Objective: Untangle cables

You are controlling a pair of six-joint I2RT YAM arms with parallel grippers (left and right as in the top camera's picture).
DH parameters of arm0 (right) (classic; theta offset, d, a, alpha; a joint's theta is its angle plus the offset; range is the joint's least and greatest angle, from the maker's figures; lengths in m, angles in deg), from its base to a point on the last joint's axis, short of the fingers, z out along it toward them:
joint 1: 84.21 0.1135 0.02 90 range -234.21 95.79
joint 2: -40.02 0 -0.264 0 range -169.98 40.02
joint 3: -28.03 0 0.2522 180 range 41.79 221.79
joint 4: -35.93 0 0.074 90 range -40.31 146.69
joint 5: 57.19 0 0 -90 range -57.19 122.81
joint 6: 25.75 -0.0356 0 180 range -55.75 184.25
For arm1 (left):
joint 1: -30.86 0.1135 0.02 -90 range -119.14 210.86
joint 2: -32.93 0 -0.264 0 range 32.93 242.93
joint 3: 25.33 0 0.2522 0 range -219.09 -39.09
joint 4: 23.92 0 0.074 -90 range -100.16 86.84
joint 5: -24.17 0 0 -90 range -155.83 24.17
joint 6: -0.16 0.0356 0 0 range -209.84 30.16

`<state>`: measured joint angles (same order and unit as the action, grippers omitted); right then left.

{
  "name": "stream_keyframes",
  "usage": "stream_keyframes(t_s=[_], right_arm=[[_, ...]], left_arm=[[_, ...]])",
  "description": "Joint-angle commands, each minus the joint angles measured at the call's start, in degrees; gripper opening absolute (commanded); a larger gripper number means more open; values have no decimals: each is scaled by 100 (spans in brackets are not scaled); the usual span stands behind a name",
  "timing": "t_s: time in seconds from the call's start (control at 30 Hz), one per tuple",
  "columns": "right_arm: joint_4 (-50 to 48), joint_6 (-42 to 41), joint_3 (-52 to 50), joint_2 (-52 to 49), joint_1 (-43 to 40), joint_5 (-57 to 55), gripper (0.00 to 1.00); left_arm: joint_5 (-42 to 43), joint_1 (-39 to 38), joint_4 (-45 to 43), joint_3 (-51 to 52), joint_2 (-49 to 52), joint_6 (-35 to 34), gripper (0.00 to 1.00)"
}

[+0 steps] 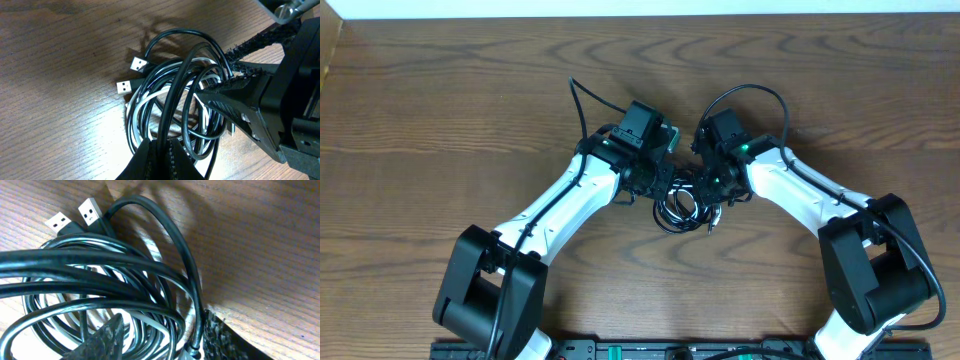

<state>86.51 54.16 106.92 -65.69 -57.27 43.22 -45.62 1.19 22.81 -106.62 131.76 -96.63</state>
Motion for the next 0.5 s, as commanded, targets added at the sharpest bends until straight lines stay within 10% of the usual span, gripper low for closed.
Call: stream_keyframes(t_s=[0.0,0.47], right_arm=[[7,-59,-37,-17,52,-46,48],[11,-59,-37,-17,52,-44,51]], left_arm=[[-79,9,-4,-20,-42,55,7],[-79,9,-7,-20,-42,55,7]])
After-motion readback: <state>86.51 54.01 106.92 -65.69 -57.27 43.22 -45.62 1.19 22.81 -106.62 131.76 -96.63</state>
